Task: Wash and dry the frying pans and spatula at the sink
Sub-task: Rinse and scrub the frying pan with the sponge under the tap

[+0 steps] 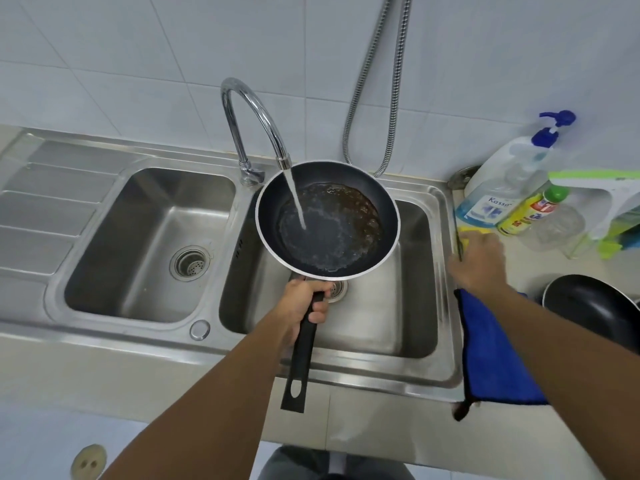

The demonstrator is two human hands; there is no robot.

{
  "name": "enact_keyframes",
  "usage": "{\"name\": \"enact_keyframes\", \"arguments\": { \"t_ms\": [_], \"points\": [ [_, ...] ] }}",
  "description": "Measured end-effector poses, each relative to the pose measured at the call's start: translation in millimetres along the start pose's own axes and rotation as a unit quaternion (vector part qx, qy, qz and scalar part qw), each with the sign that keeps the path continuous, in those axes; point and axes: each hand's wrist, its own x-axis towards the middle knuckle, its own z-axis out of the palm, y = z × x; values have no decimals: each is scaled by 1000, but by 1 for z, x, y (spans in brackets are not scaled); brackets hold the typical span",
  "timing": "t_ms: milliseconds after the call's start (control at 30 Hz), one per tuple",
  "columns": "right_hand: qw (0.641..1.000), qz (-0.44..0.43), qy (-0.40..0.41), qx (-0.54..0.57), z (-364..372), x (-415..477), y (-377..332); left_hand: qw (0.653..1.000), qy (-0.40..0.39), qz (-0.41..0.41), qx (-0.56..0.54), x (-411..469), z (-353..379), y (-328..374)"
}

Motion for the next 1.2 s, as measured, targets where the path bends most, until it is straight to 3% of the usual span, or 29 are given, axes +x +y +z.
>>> {"name": "enact_keyframes", "arguments": {
  "t_ms": [100, 233, 367, 467, 533, 633, 767, 867, 967, 1033, 1133, 1200],
  "points": [
    [992, 83, 11, -91, 10, 24, 23, 1000, 4, -5, 19, -1, -4, -8],
    [993, 115, -29, -14, 23, 32, 33, 999, 14, 10, 51, 1, -2, -12],
    [995, 85, 51, 22, 13, 28, 26, 998, 23, 16, 63, 2, -1, -14],
    [964, 78, 155, 201, 8, 3, -10, 997, 25, 17, 66, 0, -4, -12],
    [936, 9, 187, 298, 9, -12, -46, 998, 22, 18, 60, -3, -5, -9],
    [915, -136, 172, 340, 4, -9, -117, 999, 13, 17, 50, -7, -6, -5],
    [919, -359, 77, 141, 0, 34, -218, 998, 19, 17, 58, -7, -14, -2],
    [862, -500, 24, -84, 9, 69, -281, 997, 18, 15, 73, -4, -19, -1],
    [782, -564, 9, -267, 30, 85, -324, 997, 11, 8, 72, 1, -21, 0],
    [747, -594, 3, -299, 42, 87, -337, 998, 10, 5, 64, 5, -23, 1],
    [687, -676, 48, -263, 57, 83, -342, 998, 14, 4, 58, 11, -25, 2],
    [687, -680, 36, -254, 58, 85, -345, 998, 17, 5, 53, 14, -24, 3]
  ]
}}
